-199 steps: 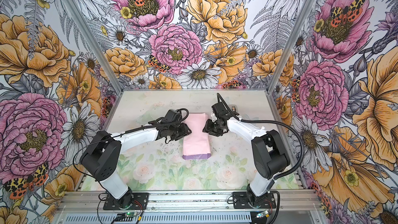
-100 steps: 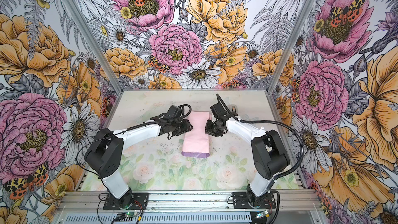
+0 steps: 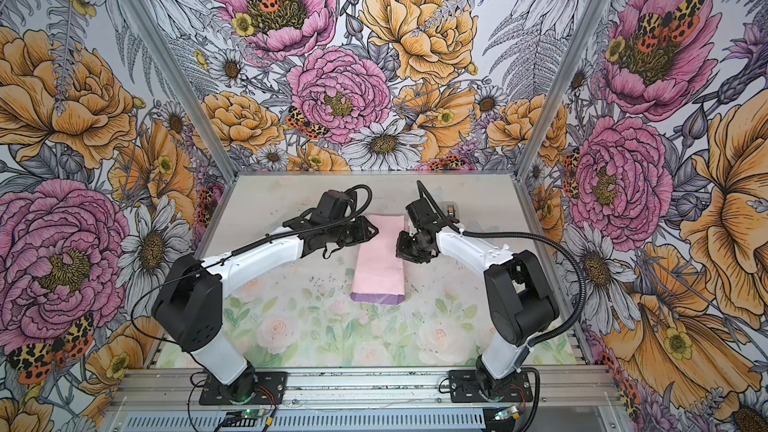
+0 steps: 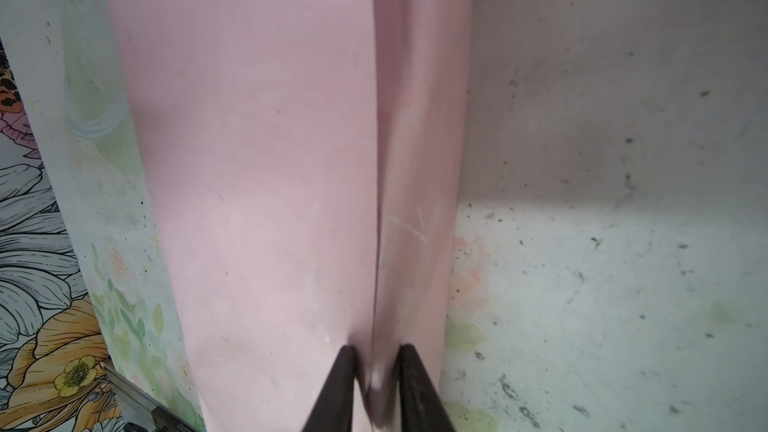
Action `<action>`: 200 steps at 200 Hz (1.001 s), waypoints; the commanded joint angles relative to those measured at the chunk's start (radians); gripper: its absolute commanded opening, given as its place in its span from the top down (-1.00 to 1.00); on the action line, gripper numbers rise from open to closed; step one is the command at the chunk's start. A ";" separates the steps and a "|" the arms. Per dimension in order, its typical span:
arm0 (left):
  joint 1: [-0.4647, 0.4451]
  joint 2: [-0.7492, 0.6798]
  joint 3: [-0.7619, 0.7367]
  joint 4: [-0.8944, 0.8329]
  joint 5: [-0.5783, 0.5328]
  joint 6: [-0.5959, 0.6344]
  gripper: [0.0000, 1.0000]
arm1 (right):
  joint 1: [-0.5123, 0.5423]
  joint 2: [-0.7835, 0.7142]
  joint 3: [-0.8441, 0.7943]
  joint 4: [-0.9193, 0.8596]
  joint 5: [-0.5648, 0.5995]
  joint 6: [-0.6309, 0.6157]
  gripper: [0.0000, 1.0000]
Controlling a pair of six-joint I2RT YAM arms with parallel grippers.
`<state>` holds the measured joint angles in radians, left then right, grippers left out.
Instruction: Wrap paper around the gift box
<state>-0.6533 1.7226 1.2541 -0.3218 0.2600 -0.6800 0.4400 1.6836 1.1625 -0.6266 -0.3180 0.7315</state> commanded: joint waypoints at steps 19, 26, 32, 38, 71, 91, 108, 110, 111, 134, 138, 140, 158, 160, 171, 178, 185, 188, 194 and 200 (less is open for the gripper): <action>-0.021 0.055 0.000 0.050 0.085 0.036 0.53 | -0.001 0.020 0.016 0.004 0.011 -0.028 0.58; -0.021 0.057 -0.012 0.061 0.093 0.040 0.54 | -0.001 0.022 0.018 0.005 0.011 -0.028 0.58; -0.021 0.056 -0.023 0.072 0.099 0.042 0.54 | 0.000 0.023 0.019 0.005 0.011 -0.029 0.58; -0.021 0.055 -0.033 0.084 0.106 0.042 0.55 | -0.001 0.025 0.023 0.005 0.010 -0.030 0.58; -0.010 0.066 -0.106 0.139 0.132 0.041 0.67 | -0.002 0.032 0.033 0.004 0.010 -0.034 0.58; 0.000 0.079 -0.151 0.164 0.134 0.040 0.70 | -0.003 0.025 0.038 0.004 0.011 -0.043 0.57; 0.005 0.084 -0.174 0.174 0.132 0.037 0.71 | -0.006 0.006 0.043 0.004 0.018 -0.053 0.48; 0.004 0.083 -0.175 0.174 0.131 0.037 0.71 | -0.007 0.002 0.043 0.004 0.019 -0.055 0.46; 0.005 0.083 -0.177 0.174 0.130 0.037 0.71 | -0.007 0.000 0.042 0.004 0.020 -0.054 0.45; 0.003 0.076 -0.192 0.173 0.117 0.040 0.72 | -0.035 -0.074 0.036 0.005 0.034 -0.076 0.28; 0.004 0.075 -0.195 0.172 0.116 0.040 0.72 | -0.045 -0.092 0.033 0.004 0.036 -0.084 0.26; 0.005 0.075 -0.196 0.171 0.116 0.041 0.72 | -0.050 -0.100 0.031 0.004 0.036 -0.087 0.26; 0.003 0.075 -0.202 0.172 0.117 0.042 0.72 | -0.120 -0.176 0.013 0.005 0.020 -0.140 0.21; 0.004 0.075 -0.202 0.173 0.116 0.042 0.72 | -0.131 -0.181 0.013 0.005 0.014 -0.149 0.20; 0.004 0.077 -0.205 0.175 0.118 0.042 0.72 | -0.190 -0.198 0.010 0.004 -0.027 -0.201 0.20; 0.003 0.077 -0.205 0.177 0.120 0.042 0.72 | -0.226 -0.200 0.011 0.005 -0.056 -0.241 0.20; 0.002 0.078 -0.206 0.179 0.119 0.042 0.72 | -0.264 -0.195 0.016 0.004 -0.079 -0.282 0.21; 0.003 0.078 -0.207 0.179 0.119 0.042 0.72 | -0.277 -0.190 0.021 0.003 -0.085 -0.296 0.21; 0.001 0.078 -0.206 0.179 0.121 0.042 0.72 | -0.306 -0.177 0.032 0.002 -0.106 -0.330 0.22; 0.002 0.078 -0.206 0.177 0.122 0.042 0.72 | -0.332 -0.161 0.045 0.002 -0.131 -0.364 0.22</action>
<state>-0.6567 1.7878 1.0801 -0.1062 0.3931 -0.6510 0.1898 1.4879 1.1778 -0.6243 -0.3626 0.5304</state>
